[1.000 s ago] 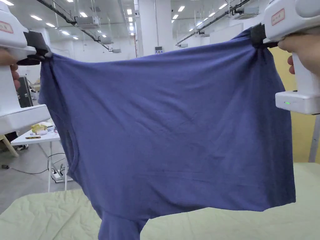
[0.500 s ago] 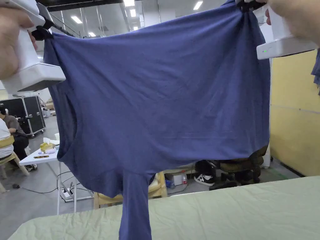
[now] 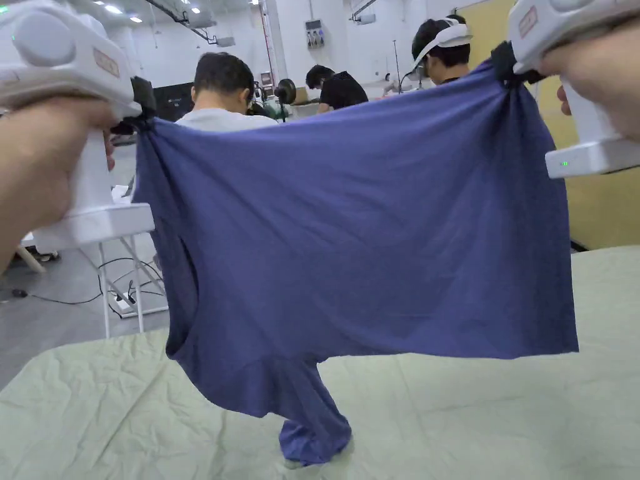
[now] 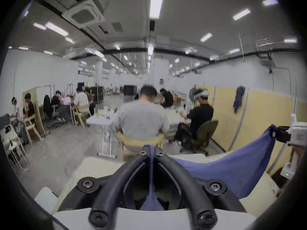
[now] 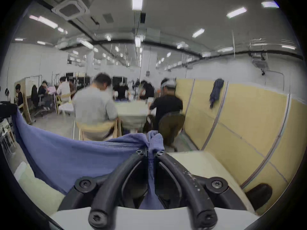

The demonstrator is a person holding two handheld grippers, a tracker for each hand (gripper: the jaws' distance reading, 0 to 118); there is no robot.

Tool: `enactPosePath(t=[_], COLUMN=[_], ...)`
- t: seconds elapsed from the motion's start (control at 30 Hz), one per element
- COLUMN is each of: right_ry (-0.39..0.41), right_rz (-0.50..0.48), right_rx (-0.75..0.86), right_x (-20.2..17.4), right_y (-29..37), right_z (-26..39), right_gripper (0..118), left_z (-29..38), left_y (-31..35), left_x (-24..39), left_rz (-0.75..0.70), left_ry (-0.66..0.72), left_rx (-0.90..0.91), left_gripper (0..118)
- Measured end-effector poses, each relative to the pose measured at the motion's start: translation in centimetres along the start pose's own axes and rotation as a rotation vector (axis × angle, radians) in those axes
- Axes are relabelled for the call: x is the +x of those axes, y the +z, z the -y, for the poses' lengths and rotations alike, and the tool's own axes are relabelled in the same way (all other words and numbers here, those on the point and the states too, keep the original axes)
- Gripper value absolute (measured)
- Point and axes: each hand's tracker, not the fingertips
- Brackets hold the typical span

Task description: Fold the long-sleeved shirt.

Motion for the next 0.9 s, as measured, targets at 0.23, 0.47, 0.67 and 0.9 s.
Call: enactPosePath(t=[0.23,0.47,0.67,0.9], right_ry=[0.046,0.044,0.010,-0.039], right_rz=[-0.078,-0.111,-0.164,-0.185], right_rx=[-0.344,-0.483,-0.484,-0.477], right_x=[-3.3,-3.6,-1.7,0.2], right_y=[-8.9,-8.9,-1.2,10.7], right_z=[20.6,31.0,35.6,41.4], right_gripper=[10,10,10,10], left_z=[21.6,32.4,36.7,40.8], left_y=[-8.6,-8.4,-1.6,12.0], left_x=[0.3,-0.2,-2.7,-3.2], left_rz=[-0.026,-0.032,-0.019,0.033], left_ry=[-0.007,0.002,0.006,-0.061], left_rx=[-0.364,-0.513,-0.594,-0.623], left_gripper=[1,1,1,1])
